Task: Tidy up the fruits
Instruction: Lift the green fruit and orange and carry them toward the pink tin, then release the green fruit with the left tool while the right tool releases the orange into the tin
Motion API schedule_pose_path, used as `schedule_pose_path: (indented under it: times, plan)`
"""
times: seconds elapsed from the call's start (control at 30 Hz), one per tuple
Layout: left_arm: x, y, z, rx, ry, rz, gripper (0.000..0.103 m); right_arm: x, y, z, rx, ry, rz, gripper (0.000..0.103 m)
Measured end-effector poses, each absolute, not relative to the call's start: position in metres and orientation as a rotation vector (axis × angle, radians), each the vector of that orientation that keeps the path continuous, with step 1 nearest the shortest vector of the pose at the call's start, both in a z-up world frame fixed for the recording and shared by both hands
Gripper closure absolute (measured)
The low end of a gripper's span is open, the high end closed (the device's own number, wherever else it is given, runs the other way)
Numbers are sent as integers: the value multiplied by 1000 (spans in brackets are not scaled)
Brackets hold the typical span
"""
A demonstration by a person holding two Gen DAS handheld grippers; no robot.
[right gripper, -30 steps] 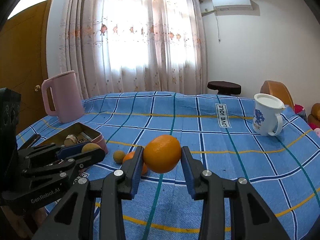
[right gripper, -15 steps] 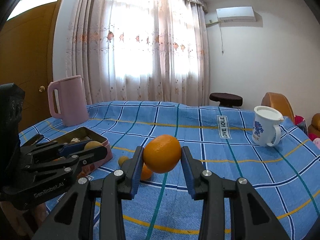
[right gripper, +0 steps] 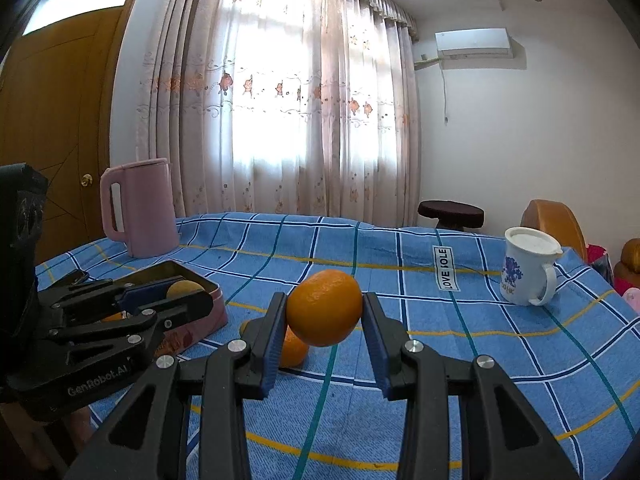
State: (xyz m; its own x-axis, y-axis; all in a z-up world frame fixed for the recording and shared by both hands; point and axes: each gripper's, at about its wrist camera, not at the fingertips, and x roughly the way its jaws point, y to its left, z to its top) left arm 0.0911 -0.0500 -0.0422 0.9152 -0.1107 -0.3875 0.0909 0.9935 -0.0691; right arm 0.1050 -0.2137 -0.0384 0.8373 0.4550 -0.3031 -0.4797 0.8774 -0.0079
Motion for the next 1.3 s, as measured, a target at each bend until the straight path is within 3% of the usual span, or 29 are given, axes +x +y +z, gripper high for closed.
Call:
schedule_pose_path:
  times: [0.3, 0.8, 1.3]
  plan:
    - [90, -23, -41, -97, 419, -71, 75, 106, -193, -39, -122, 320, 540, 64]
    - [80, 88, -37, -211, 486, 97, 75, 103, -86, -37, -202, 412, 795, 64]
    - [69, 126, -58, -249, 547, 159, 75, 77, -15, -61, -335, 490, 926, 64]
